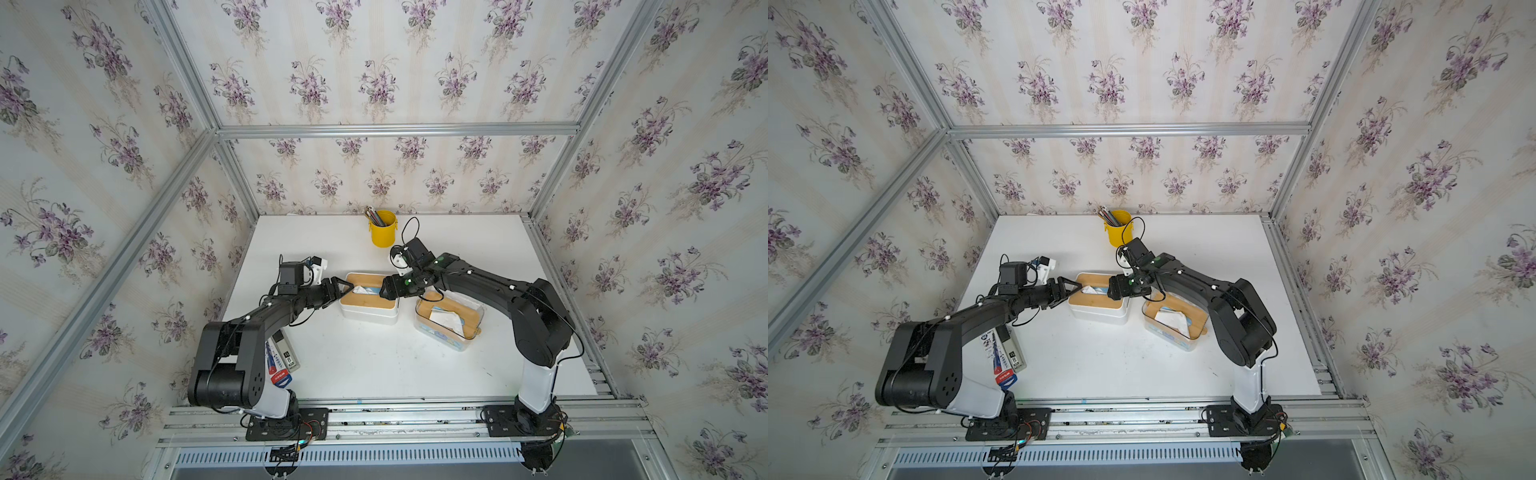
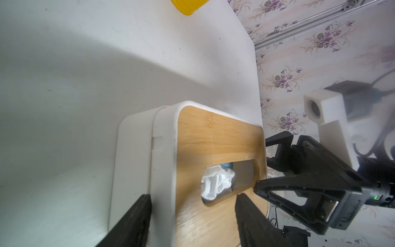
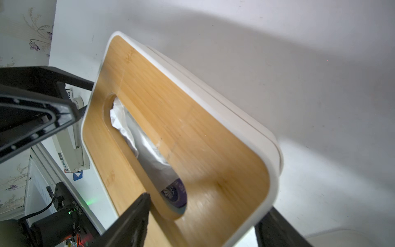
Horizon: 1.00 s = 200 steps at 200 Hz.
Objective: Put the tissue paper into the tissue box
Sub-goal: Close the box lid on the tissue box.
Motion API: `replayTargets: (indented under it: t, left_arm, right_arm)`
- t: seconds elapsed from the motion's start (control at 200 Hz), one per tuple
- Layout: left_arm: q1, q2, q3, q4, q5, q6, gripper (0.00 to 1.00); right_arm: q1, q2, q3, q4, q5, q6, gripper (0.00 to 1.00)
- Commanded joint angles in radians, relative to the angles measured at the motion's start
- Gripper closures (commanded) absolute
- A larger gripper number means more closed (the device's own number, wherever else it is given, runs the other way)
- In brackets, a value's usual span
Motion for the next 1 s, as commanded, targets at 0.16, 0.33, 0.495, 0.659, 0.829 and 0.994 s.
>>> replayTargets:
  t: [0.16, 0.33, 0.495, 0.659, 0.829, 0.994]
  left_arm:
    - [-0.013, -0.168, -0.187, 0.051, -0.040, -0.094, 0.33]
    - [-0.019, -0.179, -0.230, 0.089, -0.069, -0.126, 0.33]
    - [-0.023, -0.152, -0.207, 0.087, -0.056, -0.123, 0.33]
    - [-0.026, -0.150, -0.204, 0.071, -0.061, -0.114, 0.32]
    - [-0.028, -0.159, -0.202, 0.059, -0.073, -0.107, 0.32]
    - [-0.028, -0.158, -0.193, 0.048, -0.075, -0.099, 0.30]
  right_arm:
    - [0.003, 0.095, 0.105, -0.032, -0.085, -0.062, 0.23]
    - [0.003, 0.115, 0.110, -0.034, -0.103, -0.034, 0.29]
    - [0.002, 0.090, 0.094, -0.036, -0.092, -0.016, 0.31]
    - [-0.003, 0.067, 0.120, -0.084, -0.047, -0.027, 0.29]
    - [-0.003, 0.051, 0.105, -0.095, -0.052, -0.022, 0.29]
    - [-0.003, 0.035, 0.072, -0.093, -0.047, -0.020, 0.33]
